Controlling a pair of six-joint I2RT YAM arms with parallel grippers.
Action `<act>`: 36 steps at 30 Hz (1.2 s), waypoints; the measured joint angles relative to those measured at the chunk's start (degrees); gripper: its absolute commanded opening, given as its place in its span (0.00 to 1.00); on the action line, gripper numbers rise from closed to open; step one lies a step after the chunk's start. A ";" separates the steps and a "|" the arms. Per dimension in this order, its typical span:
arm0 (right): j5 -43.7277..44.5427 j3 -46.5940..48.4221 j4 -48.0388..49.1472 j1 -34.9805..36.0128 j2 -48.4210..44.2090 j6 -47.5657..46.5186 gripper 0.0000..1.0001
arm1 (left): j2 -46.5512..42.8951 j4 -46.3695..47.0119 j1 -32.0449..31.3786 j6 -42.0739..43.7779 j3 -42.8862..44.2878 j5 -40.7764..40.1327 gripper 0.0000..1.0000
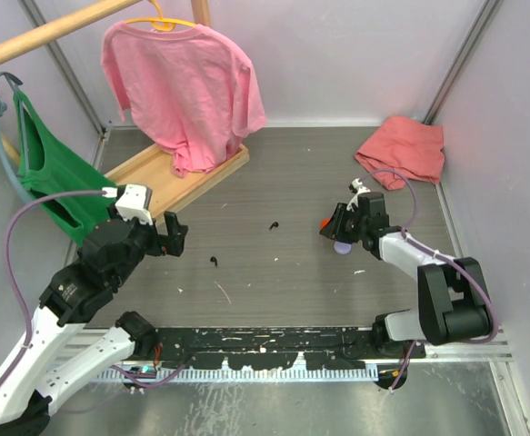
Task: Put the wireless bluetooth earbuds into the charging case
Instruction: Place the charging case at the center of the board.
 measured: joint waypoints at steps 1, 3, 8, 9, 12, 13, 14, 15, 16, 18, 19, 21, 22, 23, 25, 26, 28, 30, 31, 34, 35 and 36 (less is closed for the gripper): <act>0.59 0.55 -0.52 -0.07 1.40 -0.04 0.06 | 0.00 -0.11 0.00 0.24 -0.31 -0.39 0.98; 1.68 1.25 -1.14 -0.07 3.48 -0.13 0.09 | -0.02 -0.50 0.15 0.57 -0.92 -1.03 0.98; 4.15 3.08 -2.89 -0.22 6.97 -0.76 0.23 | -0.68 -0.70 1.60 1.40 -1.88 -1.16 0.98; 4.48 3.50 -3.26 -0.22 7.41 -0.92 0.26 | -0.96 -0.76 2.25 1.42 -2.05 -0.98 0.98; 5.16 4.83 -4.33 -0.24 8.39 -1.16 0.34 | -1.40 -0.87 4.42 1.40 -2.19 -0.04 0.98; 5.55 5.22 -4.72 -0.28 8.55 -1.27 0.37 | -1.42 -0.87 4.96 1.40 -2.19 0.28 0.98; 6.01 5.64 -5.31 -0.33 8.59 -1.36 0.39 | -1.51 -0.87 5.25 1.38 -2.25 0.70 0.98; 6.54 6.08 -5.97 -0.33 8.59 -1.53 0.41 | -1.57 -0.90 6.10 1.38 -2.32 1.03 0.98; 6.95 6.40 -6.56 -0.33 8.59 -1.68 0.44 | -1.66 -0.87 6.47 1.36 -2.40 1.42 0.98; 8.02 6.97 -7.63 -0.33 8.57 -2.12 0.48 | -1.86 -0.87 6.91 1.36 -2.60 2.05 0.98; 8.55 7.06 -8.02 -0.33 8.48 -2.36 0.49 | -1.95 -0.87 7.08 1.33 -2.73 2.32 0.98; 9.46 7.13 -8.98 -0.33 8.20 -2.80 0.51 | -2.03 -0.87 7.15 1.31 -2.91 2.86 0.98; 9.70 7.13 -9.57 -0.33 8.00 -2.95 0.52 | -2.05 -0.90 7.15 1.29 -2.97 3.15 0.98; 9.90 7.13 -10.01 -0.33 7.87 -3.08 0.52 | -2.05 -0.87 7.17 1.29 -2.97 3.41 0.98; 10.25 7.32 -11.13 -0.33 7.61 -3.28 0.53 | -2.05 -0.87 7.19 1.27 -2.99 3.78 0.98; 10.54 7.43 -11.67 -0.33 7.37 -3.34 0.54 | -2.12 -0.87 7.26 1.27 -2.99 3.87 0.98; 11.08 7.61 -12.74 -0.33 6.58 -3.50 0.55 | -2.27 -0.87 7.39 1.20 -2.99 4.00 0.98; 11.93 8.00 -14.10 -0.33 5.42 -3.67 0.58 | -2.47 -0.87 7.39 1.18 -3.02 4.07 0.98; 12.52 8.35 -14.80 -0.33 4.68 -3.78 0.59 | -2.60 -0.87 7.41 1.18 -3.02 4.22 0.98; 14.82 9.31 -16.63 -0.33 1.92 -4.35 0.66 | -3.02 -0.87 7.41 1.18 -3.02 4.37 0.98; 15.98 9.70 -17.27 -0.33 0.76 -4.57 0.68 | -3.13 -0.87 7.41 1.18 -3.02 4.39 0.98; 17.44 10.12 -17.86 -0.33 -0.37 -4.74 0.71 | -3.28 -0.87 7.41 1.16 -3.02 4.39 0.98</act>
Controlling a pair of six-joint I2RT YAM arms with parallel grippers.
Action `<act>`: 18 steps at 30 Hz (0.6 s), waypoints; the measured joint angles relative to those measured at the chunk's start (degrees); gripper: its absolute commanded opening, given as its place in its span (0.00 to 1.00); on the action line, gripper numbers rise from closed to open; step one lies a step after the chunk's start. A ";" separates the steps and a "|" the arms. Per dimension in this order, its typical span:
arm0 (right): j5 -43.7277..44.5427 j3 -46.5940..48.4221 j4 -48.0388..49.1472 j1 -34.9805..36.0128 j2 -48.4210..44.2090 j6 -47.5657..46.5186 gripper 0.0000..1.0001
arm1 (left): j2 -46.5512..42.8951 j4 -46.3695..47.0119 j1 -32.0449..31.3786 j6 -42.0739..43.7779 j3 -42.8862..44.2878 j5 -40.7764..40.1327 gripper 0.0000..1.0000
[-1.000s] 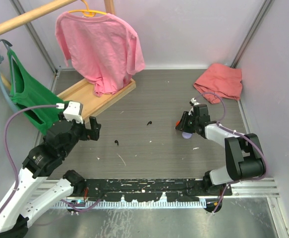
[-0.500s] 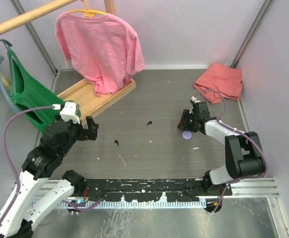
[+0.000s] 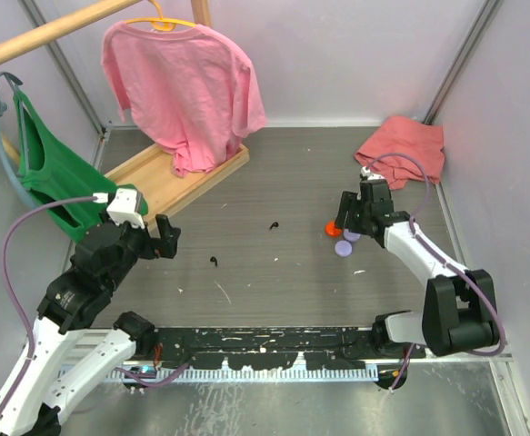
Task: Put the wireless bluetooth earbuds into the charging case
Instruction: Place the charging case at the center of the board, then pick up the charging case at the center of the board.
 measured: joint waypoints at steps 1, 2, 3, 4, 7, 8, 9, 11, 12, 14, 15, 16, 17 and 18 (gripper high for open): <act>1.53 0.39 -0.55 0.00 -0.98 -0.13 0.74 | -0.13 0.00 0.00 0.00 0.00 0.00 0.98; 2.93 0.68 -0.96 -0.04 -1.73 -0.22 0.76 | -0.26 0.00 0.00 0.00 0.00 0.00 0.98; 4.79 1.09 -1.60 -0.20 -2.47 -0.28 0.78 | -0.39 0.00 0.00 0.00 -0.02 0.00 0.98; 6.80 1.38 -2.05 -0.42 -3.04 -0.33 0.80 | -0.52 0.00 0.00 0.00 -0.02 0.00 0.98; 12.68 1.62 -2.99 -1.44 -3.41 -0.37 0.86 | -0.79 0.00 0.00 0.00 -0.09 0.00 0.98; 14.95 1.62 -3.48 -1.88 -3.37 -0.39 0.88 | -0.92 0.00 0.00 -0.02 -0.15 0.00 0.98; 16.79 1.60 -3.93 -2.29 -3.37 -0.39 0.90 | -1.07 0.02 0.00 -0.02 -0.24 0.00 0.98; 20.26 1.60 -4.44 -3.30 -3.37 -0.42 0.93 | -1.57 -0.02 0.00 -0.02 -0.50 0.00 0.98; 21.79 1.60 -4.50 -3.87 -3.34 -0.44 0.93 | -1.79 -0.02 -0.02 -0.02 -0.55 0.00 0.98; 23.93 1.60 -4.44 -5.09 -3.28 -0.48 0.93 | -2.12 0.00 -0.02 -0.02 -0.59 0.00 0.98; 24.52 1.60 -4.31 -5.99 -3.19 -0.52 0.94 | -2.25 0.00 -0.04 -0.02 -0.59 0.00 0.98; 24.81 1.60 -4.02 -6.99 -3.02 -0.63 0.94 | -2.36 0.00 -0.09 -0.02 -0.59 0.00 0.98; 24.96 1.60 -3.52 -8.07 -2.75 -0.70 0.94 | -2.40 0.00 -0.20 -0.02 -0.59 0.00 0.98; 24.96 1.60 -2.86 -9.14 -2.32 -0.83 0.94 | -2.45 0.00 -0.39 -0.02 -0.59 0.00 0.98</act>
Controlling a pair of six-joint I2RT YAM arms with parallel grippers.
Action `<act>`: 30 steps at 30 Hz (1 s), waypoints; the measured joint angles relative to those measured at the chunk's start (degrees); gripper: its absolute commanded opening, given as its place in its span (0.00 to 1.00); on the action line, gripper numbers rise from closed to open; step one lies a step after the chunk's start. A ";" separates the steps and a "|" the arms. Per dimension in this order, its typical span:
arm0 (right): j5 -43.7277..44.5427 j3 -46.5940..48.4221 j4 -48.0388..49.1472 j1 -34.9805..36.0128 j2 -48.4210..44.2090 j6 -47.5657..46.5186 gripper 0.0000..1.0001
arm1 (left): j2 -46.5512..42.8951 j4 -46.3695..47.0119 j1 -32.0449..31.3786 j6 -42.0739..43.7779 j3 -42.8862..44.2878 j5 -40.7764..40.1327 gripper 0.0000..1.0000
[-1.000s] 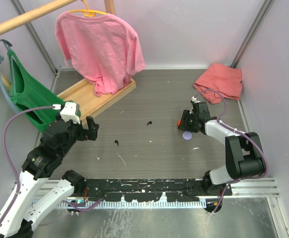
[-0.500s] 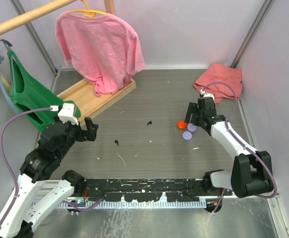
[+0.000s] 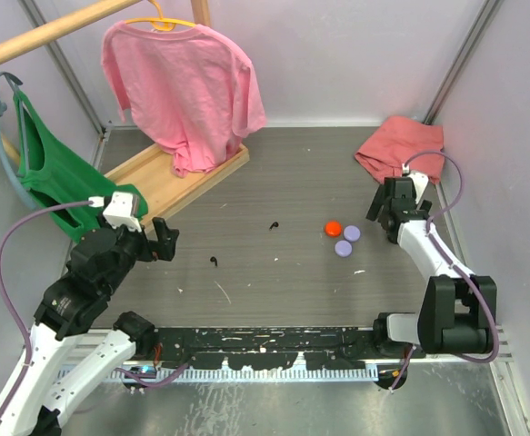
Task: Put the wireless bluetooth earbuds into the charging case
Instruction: Pick up the charging case at the center of the board.
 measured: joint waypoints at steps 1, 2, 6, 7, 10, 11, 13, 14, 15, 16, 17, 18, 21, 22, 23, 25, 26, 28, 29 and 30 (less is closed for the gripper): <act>-0.17 0.00 0.63 -0.90 0.46 -0.09 0.94 | 0.00 0.00 -0.07 0.00 0.00 0.00 0.98; -0.50 0.00 1.33 -1.75 0.98 -0.24 0.93 | -0.04 0.00 -0.17 0.00 -0.02 0.00 0.98; -4.07 0.22 4.39 -5.86 4.48 -0.72 0.94 | -0.26 0.00 -0.42 0.00 -0.07 -0.02 0.98; -5.31 0.44 5.03 -6.95 5.62 -0.72 0.94 | -0.31 0.00 -0.44 0.02 -0.07 -0.02 0.98; -9.46 1.25 6.75 -10.34 8.76 -0.81 0.94 | -0.44 0.00 -0.59 0.02 -0.07 -0.02 0.98; -11.04 1.57 7.48 -11.47 9.88 -0.81 0.94 | -0.50 0.00 -0.66 0.02 -0.07 -0.02 0.98; -13.51 1.99 8.59 -13.05 11.78 -0.81 0.93 | -0.66 0.00 -0.68 0.02 -0.07 -0.02 0.98; -14.71 2.19 8.94 -13.66 12.63 -0.79 0.93 | -0.70 0.00 -0.70 0.02 -0.07 -0.04 0.98; -16.02 2.34 9.42 -14.21 13.57 -0.83 0.92 | -0.74 0.00 -0.72 0.02 -0.07 -0.07 0.98; -16.79 2.43 9.64 -14.45 14.14 -0.85 0.91 | -0.76 -0.02 -0.72 0.02 -0.09 -0.09 0.98; -17.70 2.54 9.79 -14.60 14.67 -0.87 0.90 | -0.81 0.00 -0.72 0.02 -0.11 -0.09 0.98; -18.53 2.58 10.03 -14.67 15.10 -0.90 0.90 | -0.83 0.00 -0.72 0.02 -0.13 -0.11 0.98; -21.07 2.58 10.27 -14.75 15.69 -0.90 0.88 | -0.96 0.00 -0.76 0.02 -0.17 -0.13 0.98; -21.59 2.58 10.27 -14.75 15.69 -0.90 0.87 | -1.03 -0.02 -0.76 0.02 -0.17 -0.17 0.98; -22.05 2.58 10.23 -14.75 15.69 -0.87 0.87 | -1.07 -0.02 -0.76 0.02 -0.17 -0.20 0.98; -22.69 2.58 9.90 -14.75 15.69 -0.85 0.86 | -1.14 -0.02 -0.76 0.02 -0.17 -0.22 0.98; -22.86 2.58 9.73 -14.75 15.67 -0.83 0.85 | -1.16 -0.02 -0.76 0.04 -0.17 -0.22 0.98; -23.32 2.45 9.14 -14.75 15.52 -0.63 0.84 | -1.18 -0.02 -0.76 0.02 -0.17 -0.22 0.98; -23.54 2.34 8.81 -14.75 15.30 -0.59 0.84 | -1.18 -0.02 -0.76 0.04 -0.17 -0.22 0.98; -23.87 2.08 8.39 -14.75 14.97 -0.48 0.84 | -1.18 -0.02 -0.76 0.04 -0.17 -0.22 0.98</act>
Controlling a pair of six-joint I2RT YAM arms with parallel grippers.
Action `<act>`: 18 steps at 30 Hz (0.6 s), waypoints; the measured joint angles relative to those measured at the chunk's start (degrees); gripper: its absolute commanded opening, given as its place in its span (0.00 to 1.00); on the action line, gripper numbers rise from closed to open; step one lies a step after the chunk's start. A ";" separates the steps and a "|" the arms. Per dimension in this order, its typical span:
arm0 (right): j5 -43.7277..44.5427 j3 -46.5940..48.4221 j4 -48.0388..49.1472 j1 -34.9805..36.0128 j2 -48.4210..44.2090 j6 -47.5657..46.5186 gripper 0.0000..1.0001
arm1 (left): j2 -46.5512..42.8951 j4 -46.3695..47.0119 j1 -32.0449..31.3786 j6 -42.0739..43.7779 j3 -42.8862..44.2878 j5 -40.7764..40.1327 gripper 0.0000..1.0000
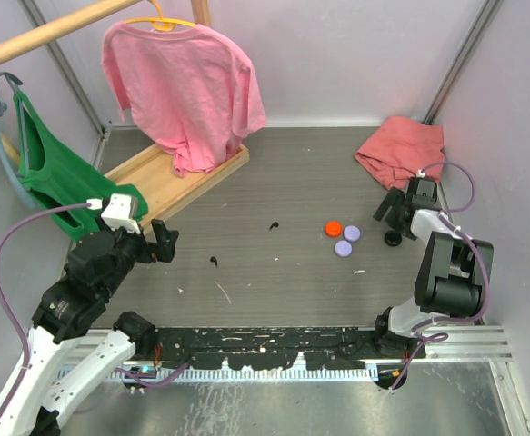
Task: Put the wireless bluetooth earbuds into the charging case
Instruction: Pick up the charging case at the center of the board.
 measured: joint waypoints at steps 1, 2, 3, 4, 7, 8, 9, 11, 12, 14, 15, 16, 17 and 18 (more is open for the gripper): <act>-0.20 -0.24 -0.46 0.00 -0.39 0.04 0.83 | 0.00 0.02 0.00 0.00 0.00 -0.02 0.98; -0.59 -0.48 -1.18 0.00 -0.98 0.07 0.83 | 0.00 0.02 0.00 0.00 0.00 -0.02 0.98; -0.81 -0.70 -1.84 0.00 -1.51 0.07 0.82 | 0.00 0.00 0.00 0.00 0.00 -0.02 0.98; -1.16 -0.85 -2.43 0.00 -2.03 0.09 0.82 | 0.00 0.00 0.00 0.00 -0.02 -0.02 0.98; -2.14 -0.90 -4.33 0.00 -3.17 0.22 0.80 | 0.00 0.02 0.00 0.00 -0.02 -0.02 0.98; -2.51 -0.92 -4.92 0.00 -3.43 0.26 0.80 | 0.00 0.02 0.00 0.00 -0.02 -0.02 0.98; -2.84 -0.98 -5.35 0.00 -3.69 0.28 0.79 | 0.00 0.00 0.00 0.00 -0.02 -0.02 0.98; -3.85 -1.46 -6.23 0.00 -4.46 0.33 0.78 | 0.00 0.02 0.00 0.00 -0.02 -0.02 0.98; -4.31 -1.88 -6.56 0.00 -4.90 0.33 0.77 | 0.00 0.00 0.00 0.00 -0.02 -0.02 0.98; -5.29 -2.69 -7.30 0.00 -5.51 0.31 0.76 | 0.00 0.02 0.00 0.00 -0.04 -0.02 0.98; -5.77 -3.02 -7.69 0.00 -5.64 0.31 0.75 | 0.00 0.02 0.00 0.00 -0.04 -0.02 0.98; -6.23 -3.30 -8.09 0.00 -5.64 0.31 0.75 | 0.00 0.02 0.00 0.00 -0.04 -0.02 0.98; -6.64 -3.52 -8.39 0.00 -5.64 0.31 0.74 | 0.00 0.02 0.00 0.00 -0.04 -0.02 0.98; -7.02 -3.76 -8.70 0.00 -5.64 0.31 0.74 | 0.00 0.02 0.00 0.00 -0.04 0.00 0.98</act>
